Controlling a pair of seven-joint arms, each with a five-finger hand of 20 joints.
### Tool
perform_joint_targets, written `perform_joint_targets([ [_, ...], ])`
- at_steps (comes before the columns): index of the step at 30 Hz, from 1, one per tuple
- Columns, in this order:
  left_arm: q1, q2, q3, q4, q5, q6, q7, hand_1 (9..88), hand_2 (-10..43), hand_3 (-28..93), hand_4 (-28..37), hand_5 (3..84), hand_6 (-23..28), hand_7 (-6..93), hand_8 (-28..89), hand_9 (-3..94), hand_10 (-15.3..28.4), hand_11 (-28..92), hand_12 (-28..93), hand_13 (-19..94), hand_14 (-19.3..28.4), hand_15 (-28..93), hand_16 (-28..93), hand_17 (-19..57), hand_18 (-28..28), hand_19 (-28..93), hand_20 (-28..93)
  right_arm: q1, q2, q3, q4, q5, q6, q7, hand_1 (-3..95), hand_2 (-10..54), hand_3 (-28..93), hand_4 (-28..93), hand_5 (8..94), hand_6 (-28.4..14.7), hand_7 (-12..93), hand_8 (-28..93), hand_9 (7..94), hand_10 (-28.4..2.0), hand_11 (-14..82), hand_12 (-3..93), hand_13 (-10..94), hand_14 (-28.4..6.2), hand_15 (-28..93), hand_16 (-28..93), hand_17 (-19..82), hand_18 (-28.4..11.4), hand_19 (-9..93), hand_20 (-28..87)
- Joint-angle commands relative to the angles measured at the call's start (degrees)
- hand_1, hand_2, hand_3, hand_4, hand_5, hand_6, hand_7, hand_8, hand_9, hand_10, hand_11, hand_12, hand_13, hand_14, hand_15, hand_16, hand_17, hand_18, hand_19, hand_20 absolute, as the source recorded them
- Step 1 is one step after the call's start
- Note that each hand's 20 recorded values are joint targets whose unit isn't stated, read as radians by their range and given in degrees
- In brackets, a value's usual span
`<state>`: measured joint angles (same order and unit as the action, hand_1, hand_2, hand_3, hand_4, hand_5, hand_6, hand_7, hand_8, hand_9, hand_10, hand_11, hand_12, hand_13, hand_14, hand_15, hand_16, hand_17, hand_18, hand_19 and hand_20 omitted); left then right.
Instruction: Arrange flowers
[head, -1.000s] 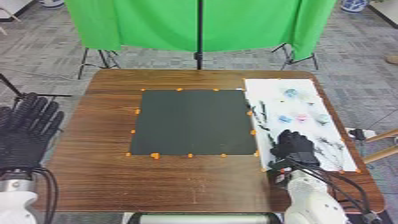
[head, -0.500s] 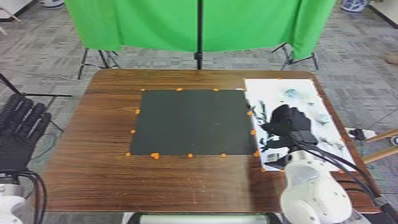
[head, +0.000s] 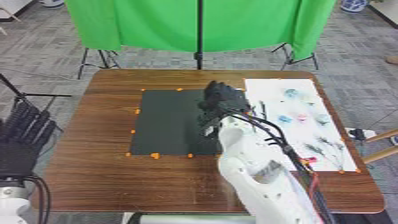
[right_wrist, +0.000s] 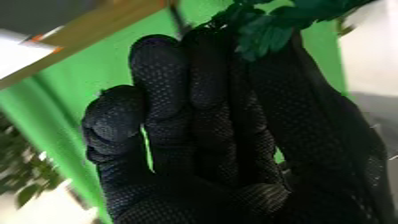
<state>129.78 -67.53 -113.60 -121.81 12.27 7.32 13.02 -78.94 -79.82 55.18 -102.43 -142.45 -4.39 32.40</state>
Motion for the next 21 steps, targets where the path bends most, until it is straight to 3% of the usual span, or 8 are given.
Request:
perform_joint_targets([
  [1, 0.0, 1.16, 1.83, 1.83, -0.58, 1.81, 0.36, 29.5, 9.9, 72, -22.1, 44.2, 9.1, 7.8, -7, 38.6, 13.9, 14, 12, 31, 14.2, 27, -4, -2.4, 13.7, 26, 15, 4.5, -8.8, -4.3, 9.3, -5.5, -1.8, -1.7, 65.4, -9.5, 68, -28, 73.0, -0.2, 51, 18, 83.8, -9.7, 23.6, 58.1, 77, -5.5, 45, 53, 42, -25.6, 87, 40],
  [2, 0.0, 1.39, 2.04, 1.79, -0.76, 1.67, 0.71, 29.6, 9.9, 72, -22.2, 44.2, 9.1, 7.8, -7, 38.6, 13.9, 14, 12, 31, 14.2, 27, -4, -2.4, 13.6, 26, 15, 4.6, -9.2, -5.0, 10.0, -6.3, -1.5, -1.4, 65.3, -9.5, 69, -28, 73.0, -0.3, 51, 18, 83.8, -9.7, 23.7, 58.1, 77, -5.6, 45, 53, 42, -25.7, 87, 40],
  [4, 3.5, -0.13, 2.61, -1.44, -0.88, 3.15, 2.79, 29.6, 9.9, 72, -22.2, 44.2, 9.2, 7.7, -7, 38.7, 14.0, 14, 13, 31, 14.1, 27, -3, -2.3, 13.6, 25, 15, 2.4, -11.1, -3.6, 8.8, -10.5, -7.0, -3.9, 65.0, -9.5, 69, -28, 73.1, -0.3, 51, 18, 83.9, -9.8, 24.1, 58.0, 78, -5.7, 46, 52, 42, -25.9, 87, 40],
  [5, 3.3, -0.43, 2.33, -0.03, -0.81, 1.33, 2.61, 29.6, 9.9, 72, -22.2, 44.2, 9.1, 7.7, -7, 38.6, 14.0, 14, 13, 31, 14.1, 27, -3, -2.3, 13.6, 25, 15, 3.0, -11.2, -5.8, 10.5, -10.5, -6.0, -2.5, 65.0, -9.5, 70, -28, 73.2, -0.4, 51, 18, 83.9, -9.9, 24.2, 58.0, 77, -5.7, 46, 52, 42, -26.0, 88, 40],
  [6, 4.3, -0.45, 1.99, -0.06, -0.84, 0.41, 3.11, 29.6, 9.9, 72, -22.2, 44.2, 9.1, 7.7, -7, 38.7, 14.0, 14, 13, 31, 14.2, 27, -3, -2.2, 13.5, 25, 15, 2.4, -11.9, -6.8, 11.4, -11.2, -5.7, -1.9, 65.0, -9.5, 70, -28, 73.3, -0.4, 51, 18, 83.9, -9.9, 24.3, 58.0, 77, -5.7, 46, 52, 42, -26.1, 88, 40],
  [13, -1.7, 2.88, 6.29, 1.57, -0.66, 1.69, 2.92, 29.6, 9.9, 72, -22.2, 44.2, 9.1, 7.8, -7, 38.6, 13.9, 14, 13, 30, 14.2, 27, -3, -2.2, 13.5, 25, 15, -1.7, -20.1, -3.3, 16.6, -19.1, -8.3, -6.8, 65.2, -9.5, 69, -28, 73.4, -0.5, 51, 18, 83.7, -10.2, 24.8, 57.9, 77, -6.6, 48, 52, 42, -26.7, 89, 39],
  [18, -3.3, 2.95, 8.29, 2.32, -0.79, 0.86, 4.31, 29.6, 9.9, 72, -22.2, 44.2, 9.1, 7.8, -7, 38.6, 14.0, 14, 13, 31, 14.1, 27, -3, -2.2, 13.5, 25, 15, -2.2, -26.1, 0.2, 21.3, -25.0, -9.4, -10.6, 65.1, -9.5, 70, -28, 73.0, -0.6, 51, 18, 83.5, -10.3, 25.1, 57.8, 77, -6.7, 48, 51, 42, -26.8, 89, 38],
  [21, -2.6, 2.84, 8.83, 1.72, -0.85, 1.65, 4.48, 29.6, 9.9, 72, -22.2, 44.2, 9.2, 7.9, -7, 38.6, 14.0, 14, 13, 31, 14.1, 27, -3, -2.2, 13.5, 25, 16, -3.3, -27.9, 1.3, 22.1, -26.5, -10.8, -10.3, 64.9, -9.5, 70, -28, 72.5, -0.7, 52, 18, 83.4, -10.4, 25.4, 57.8, 77, -6.7, 48, 51, 42, -26.9, 89, 38],
])
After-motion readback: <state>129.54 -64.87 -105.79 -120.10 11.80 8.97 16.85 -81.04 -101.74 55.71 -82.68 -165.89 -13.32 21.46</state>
